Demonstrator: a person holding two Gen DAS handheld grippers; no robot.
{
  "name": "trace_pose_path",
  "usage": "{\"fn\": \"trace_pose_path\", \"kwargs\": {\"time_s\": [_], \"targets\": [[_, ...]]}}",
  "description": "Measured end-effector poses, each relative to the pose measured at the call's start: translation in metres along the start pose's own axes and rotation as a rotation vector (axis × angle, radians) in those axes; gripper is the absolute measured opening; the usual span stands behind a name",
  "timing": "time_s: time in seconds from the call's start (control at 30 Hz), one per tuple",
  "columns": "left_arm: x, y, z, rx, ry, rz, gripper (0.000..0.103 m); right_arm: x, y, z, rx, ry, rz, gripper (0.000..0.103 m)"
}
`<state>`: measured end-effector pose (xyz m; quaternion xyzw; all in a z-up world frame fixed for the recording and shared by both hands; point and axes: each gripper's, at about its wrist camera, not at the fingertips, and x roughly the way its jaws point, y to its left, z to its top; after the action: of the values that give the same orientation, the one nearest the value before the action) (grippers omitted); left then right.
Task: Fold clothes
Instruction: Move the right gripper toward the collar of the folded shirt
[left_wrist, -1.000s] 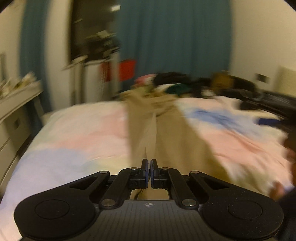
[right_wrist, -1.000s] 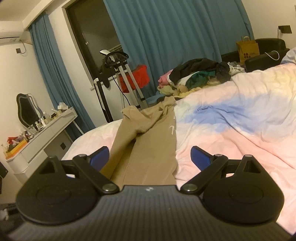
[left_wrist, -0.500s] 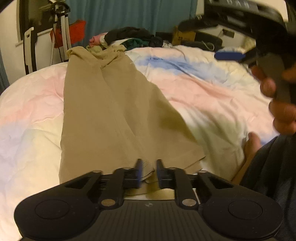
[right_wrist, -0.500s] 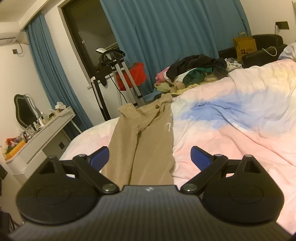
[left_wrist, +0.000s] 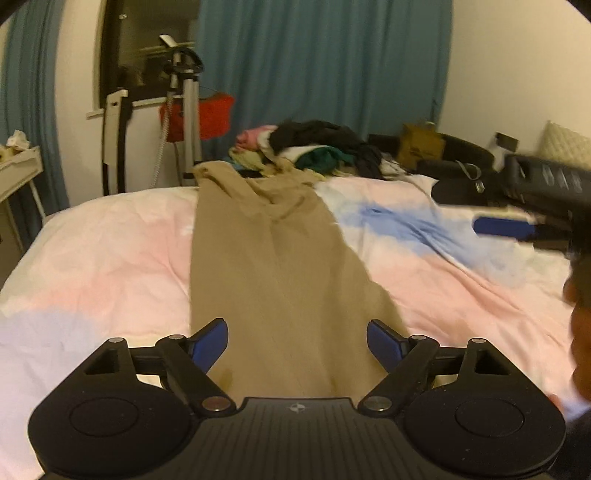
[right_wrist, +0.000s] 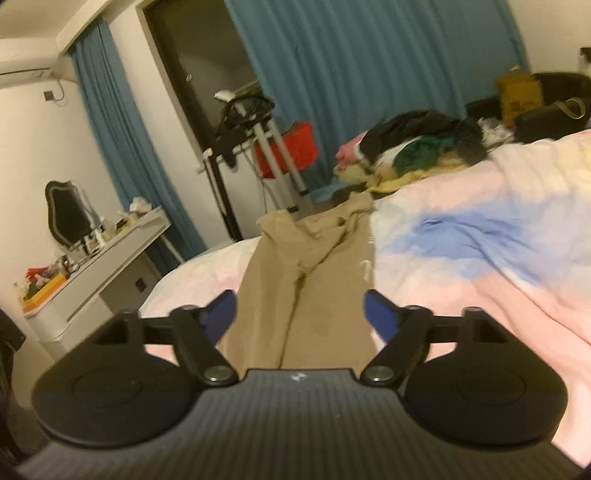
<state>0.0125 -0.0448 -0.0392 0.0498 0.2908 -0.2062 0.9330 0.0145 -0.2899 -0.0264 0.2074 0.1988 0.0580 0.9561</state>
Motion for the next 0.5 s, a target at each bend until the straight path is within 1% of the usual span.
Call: {"fn": "trace_pose_path", "kwargs": {"time_s": [0.03,0.07,0.13,0.17,0.2,0.3,0.37,0.43,0.5], "targets": [[0.005,0.003,-0.003,0.003,-0.005,0.009,0.084,0.013,-0.002,0.008,0.010,0.018,0.010,0.072],[0.008,0.006,-0.006,0.012,-0.014,0.019,0.084,0.028,-0.004,0.014,0.002,0.030,0.006,0.065],[0.014,0.012,-0.013,0.028,-0.033,0.042,0.084,0.064,-0.006,0.031,-0.034,0.059,-0.029,0.055],[0.016,0.018,-0.015,0.014,-0.040,0.048,0.084,0.084,-0.010,0.040,-0.040,0.073,-0.040,0.049],[0.018,0.025,-0.017,-0.007,-0.046,0.048,0.084,0.109,-0.016,0.050,-0.029,0.099,-0.036,0.047],[0.029,0.043,-0.015,-0.084,-0.064,0.038,0.084,0.178,-0.030,0.071,0.025,0.161,-0.028,0.045],[0.038,0.055,-0.013,-0.133,-0.087,0.034,0.084,0.224,-0.038,0.081,0.074,0.195,-0.050,0.045],[0.049,0.065,-0.014,-0.174,-0.099,0.025,0.084,0.265,-0.045,0.088,0.098,0.202,-0.085,0.045],[0.060,0.073,-0.017,-0.203,-0.089,0.012,0.084,0.298,-0.049,0.089,0.091,0.190,-0.126,0.045]]}}
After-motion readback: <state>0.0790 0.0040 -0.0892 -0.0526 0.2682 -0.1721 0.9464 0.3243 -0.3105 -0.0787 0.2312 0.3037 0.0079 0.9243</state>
